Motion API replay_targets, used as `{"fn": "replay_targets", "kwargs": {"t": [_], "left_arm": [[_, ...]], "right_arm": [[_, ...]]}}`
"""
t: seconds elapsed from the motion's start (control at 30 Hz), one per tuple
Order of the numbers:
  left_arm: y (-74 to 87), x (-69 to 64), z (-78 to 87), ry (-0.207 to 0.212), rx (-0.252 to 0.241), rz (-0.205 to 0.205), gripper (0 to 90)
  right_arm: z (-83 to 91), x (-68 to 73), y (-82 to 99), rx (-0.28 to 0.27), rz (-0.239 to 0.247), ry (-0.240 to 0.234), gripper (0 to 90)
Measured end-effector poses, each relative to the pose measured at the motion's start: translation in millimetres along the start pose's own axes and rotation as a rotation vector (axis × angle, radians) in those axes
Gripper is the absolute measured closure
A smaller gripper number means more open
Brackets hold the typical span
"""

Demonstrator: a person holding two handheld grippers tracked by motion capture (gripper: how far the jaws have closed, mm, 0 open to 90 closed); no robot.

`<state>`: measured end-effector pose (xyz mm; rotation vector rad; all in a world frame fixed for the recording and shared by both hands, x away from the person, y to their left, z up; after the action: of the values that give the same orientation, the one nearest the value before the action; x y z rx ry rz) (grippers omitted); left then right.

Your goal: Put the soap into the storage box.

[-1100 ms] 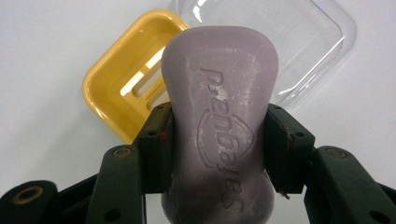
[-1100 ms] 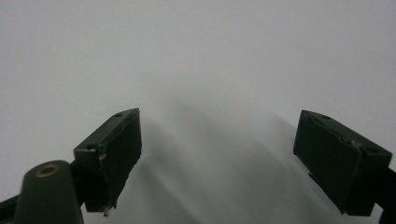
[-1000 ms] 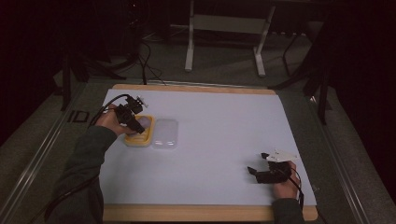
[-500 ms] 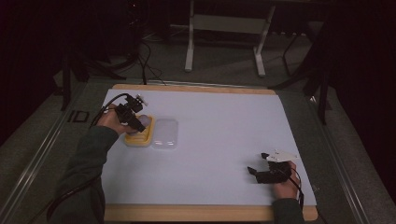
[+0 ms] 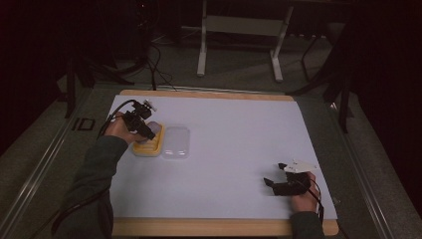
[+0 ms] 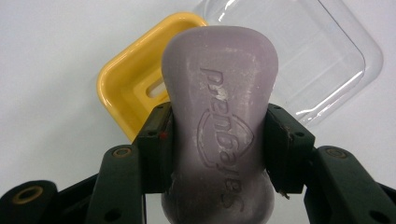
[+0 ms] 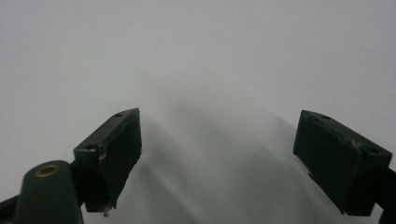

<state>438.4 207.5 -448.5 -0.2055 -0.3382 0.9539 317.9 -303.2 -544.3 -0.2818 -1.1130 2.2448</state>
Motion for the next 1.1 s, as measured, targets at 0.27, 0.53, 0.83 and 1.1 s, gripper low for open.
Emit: {"fn": "replay_targets", "kwargs": {"t": [0.27, 0.53, 0.83, 1.1], "left_arm": [[0.1, 5.1, -3.5, -0.007, 0.003, 0.070, 49.7], [-0.4, 8.6, -5.0, -0.005, -0.006, 0.108, 49.7], [-1.6, 8.8, -9.0, -0.001, -0.017, 0.140, 49.7], [-1.4, 8.5, -14.6, -0.028, -0.017, 0.174, 49.8]], "right_arm": [[0.0, 0.0, 0.0, 0.001, 0.000, 0.000, 14.9], [-0.6, 0.1, -0.2, 0.009, 0.005, 0.004, 14.9], [-0.7, 0.2, -0.2, 0.009, 0.004, 0.003, 15.0], [-0.9, 0.5, -0.3, 0.009, 0.005, 0.004, 14.9]]}}
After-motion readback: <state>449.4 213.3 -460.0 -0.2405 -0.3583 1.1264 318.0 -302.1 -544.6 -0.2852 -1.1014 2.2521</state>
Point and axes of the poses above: each handheld gripper's, and its own axes: z roughly backward along the jaws, y roughly out of its underside, x roughly to its left, the point moved 1 cm from there along -z, roughly forward along the jaws, and after that the axes turned 11 degrees about -y, right-handed, at the moved point
